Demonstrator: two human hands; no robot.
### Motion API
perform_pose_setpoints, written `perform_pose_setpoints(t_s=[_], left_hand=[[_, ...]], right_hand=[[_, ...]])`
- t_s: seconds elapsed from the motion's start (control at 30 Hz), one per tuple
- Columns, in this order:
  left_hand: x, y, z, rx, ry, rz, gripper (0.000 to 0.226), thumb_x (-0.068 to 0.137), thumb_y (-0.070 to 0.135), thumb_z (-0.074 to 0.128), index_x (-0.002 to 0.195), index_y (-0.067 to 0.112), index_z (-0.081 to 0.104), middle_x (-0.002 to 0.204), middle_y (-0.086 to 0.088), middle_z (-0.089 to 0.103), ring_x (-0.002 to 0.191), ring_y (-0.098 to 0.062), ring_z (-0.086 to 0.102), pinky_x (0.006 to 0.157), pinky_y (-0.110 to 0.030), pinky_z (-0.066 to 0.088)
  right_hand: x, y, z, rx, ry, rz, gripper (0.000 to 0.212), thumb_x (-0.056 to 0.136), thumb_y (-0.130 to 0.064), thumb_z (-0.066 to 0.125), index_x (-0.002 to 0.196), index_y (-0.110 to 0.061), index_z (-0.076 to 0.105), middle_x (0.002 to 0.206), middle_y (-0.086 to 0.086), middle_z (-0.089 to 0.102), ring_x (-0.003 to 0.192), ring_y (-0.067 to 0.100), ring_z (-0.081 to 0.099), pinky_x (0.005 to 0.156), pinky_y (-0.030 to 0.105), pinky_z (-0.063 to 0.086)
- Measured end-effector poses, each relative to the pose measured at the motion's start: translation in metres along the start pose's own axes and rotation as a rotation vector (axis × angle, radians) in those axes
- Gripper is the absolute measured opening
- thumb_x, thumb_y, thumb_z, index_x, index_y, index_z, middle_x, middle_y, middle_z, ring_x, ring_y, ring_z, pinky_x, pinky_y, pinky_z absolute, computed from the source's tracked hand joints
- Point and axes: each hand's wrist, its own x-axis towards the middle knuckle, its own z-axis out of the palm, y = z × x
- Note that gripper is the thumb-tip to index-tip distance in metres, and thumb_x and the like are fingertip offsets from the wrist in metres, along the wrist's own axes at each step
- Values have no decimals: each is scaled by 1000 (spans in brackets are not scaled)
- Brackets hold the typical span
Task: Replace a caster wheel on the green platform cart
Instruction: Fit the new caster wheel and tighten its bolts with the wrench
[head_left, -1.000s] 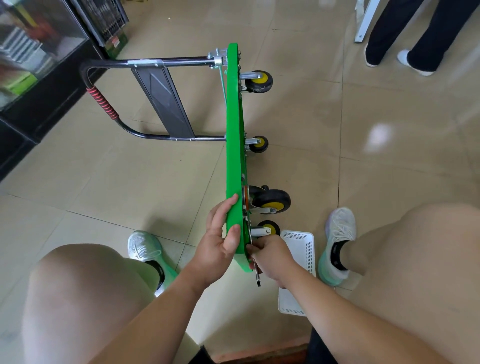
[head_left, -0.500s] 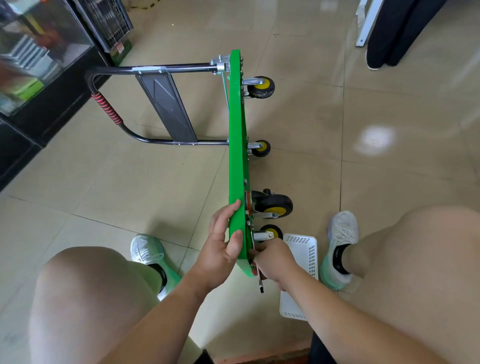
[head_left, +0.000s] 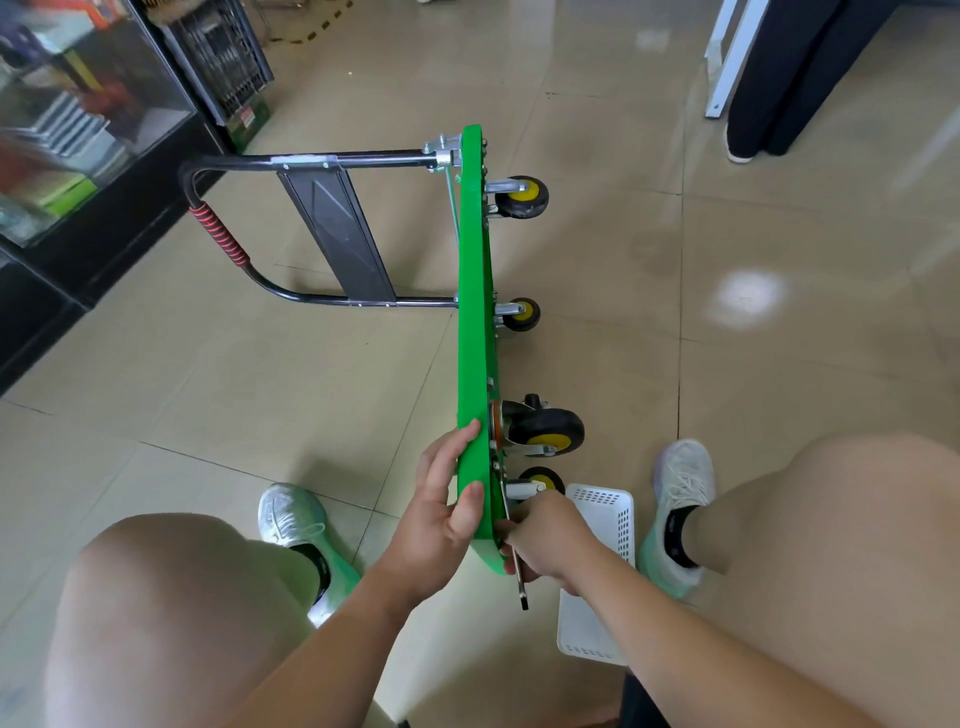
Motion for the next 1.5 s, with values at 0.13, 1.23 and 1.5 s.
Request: perform_pose_setpoints(t_s=[0.13,1.23,1.5], left_hand=[[1,4,2,-29,-10,-26,58,97,52,43,153,43,32,155,15,32,149,-7,28,112,-16,38],[0,5,7,-35,33,-43,55,93,54,47,147,60,35,153,22,36,146,-3,34,121,-29,33],[1,0,2,-8,10,-18,57,97,53,45,153,46,33,156,19,35,149,-4,31,117,-16,27]], right_hand=[[-5,6,-7,118,-63,-38,13,96,-17,65,94,-9,75,80,9,74,62,18,70,66,34,62],[0,13,-7,89,55,-353,16,98,-17,64,101,-20,80,67,-20,69,63,-4,61,59,8,42],[-1,14,-6,292,-20,-273,34,92,0,67,120,-17,73,105,-2,78,102,15,72,95,38,58]])
